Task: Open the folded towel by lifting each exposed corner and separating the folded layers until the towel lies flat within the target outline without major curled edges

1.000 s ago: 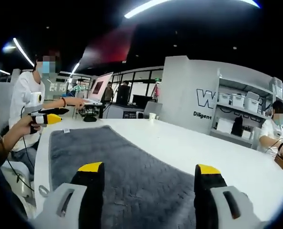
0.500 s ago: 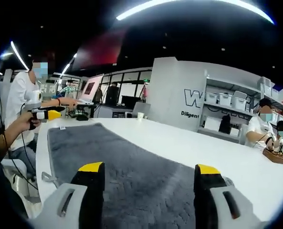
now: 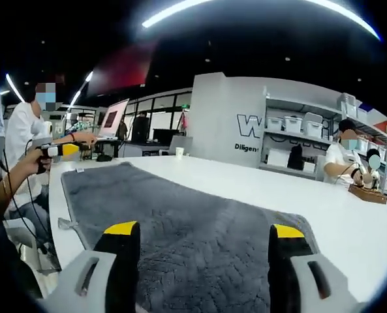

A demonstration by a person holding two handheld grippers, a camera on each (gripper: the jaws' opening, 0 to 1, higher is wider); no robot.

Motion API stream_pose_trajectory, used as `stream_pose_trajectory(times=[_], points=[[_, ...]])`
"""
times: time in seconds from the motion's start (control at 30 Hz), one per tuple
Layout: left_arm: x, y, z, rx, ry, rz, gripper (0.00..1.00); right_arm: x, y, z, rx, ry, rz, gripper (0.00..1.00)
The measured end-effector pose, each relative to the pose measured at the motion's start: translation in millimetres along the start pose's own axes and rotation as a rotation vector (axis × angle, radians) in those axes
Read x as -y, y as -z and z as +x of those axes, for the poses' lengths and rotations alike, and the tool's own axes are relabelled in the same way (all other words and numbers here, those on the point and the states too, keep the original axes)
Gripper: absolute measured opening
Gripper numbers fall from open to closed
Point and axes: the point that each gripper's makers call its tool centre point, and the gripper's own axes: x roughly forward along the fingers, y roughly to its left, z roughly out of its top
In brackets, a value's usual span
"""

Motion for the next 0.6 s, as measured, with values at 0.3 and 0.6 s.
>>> stream_pose_trajectory(times=[0.3, 0.6], points=[[-1.1, 0.6, -0.7, -0.006, -0.009, 0.007, 0.99, -1.1, -3.5, -0.9, 0.021, -0.005, 0.025, 0.81], [-1.7, 3.8, 0.2, -0.016, -0.009, 0.008, 0.99, -3.0, -8.1, 0.5, 0.034, -0.010, 0.021, 0.79]])
